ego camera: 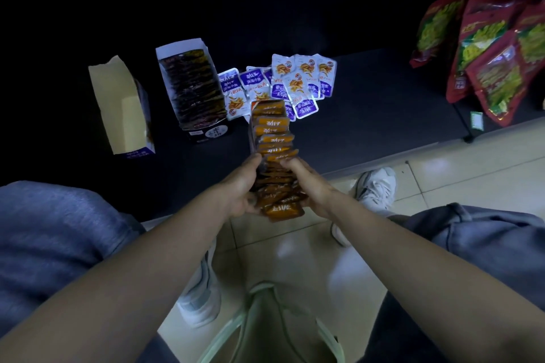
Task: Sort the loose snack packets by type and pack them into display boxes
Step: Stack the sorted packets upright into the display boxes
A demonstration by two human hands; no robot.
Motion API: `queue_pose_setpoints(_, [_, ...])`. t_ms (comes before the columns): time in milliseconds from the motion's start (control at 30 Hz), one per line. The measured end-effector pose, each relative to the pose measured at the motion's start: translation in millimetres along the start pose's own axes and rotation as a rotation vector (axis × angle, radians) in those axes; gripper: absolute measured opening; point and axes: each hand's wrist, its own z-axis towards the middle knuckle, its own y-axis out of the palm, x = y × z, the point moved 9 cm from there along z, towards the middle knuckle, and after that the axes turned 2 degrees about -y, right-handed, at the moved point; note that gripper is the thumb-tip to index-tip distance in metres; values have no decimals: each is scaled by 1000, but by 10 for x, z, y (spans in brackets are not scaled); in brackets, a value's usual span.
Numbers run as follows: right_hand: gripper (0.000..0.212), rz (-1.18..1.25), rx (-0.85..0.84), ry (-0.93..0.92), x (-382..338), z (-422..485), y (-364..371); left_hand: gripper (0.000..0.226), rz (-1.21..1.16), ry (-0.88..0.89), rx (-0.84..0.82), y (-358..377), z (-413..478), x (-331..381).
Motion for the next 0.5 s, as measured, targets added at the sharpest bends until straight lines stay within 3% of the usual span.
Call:
queue_pose_setpoints(367, [60,182,243,-40,-338,73,-1455,49,298,100,-136,1457,301,780])
queue_pose_setpoints(500, [48,227,295,-31,-435,200,-1991,45,331,106,-157,1946,546,995])
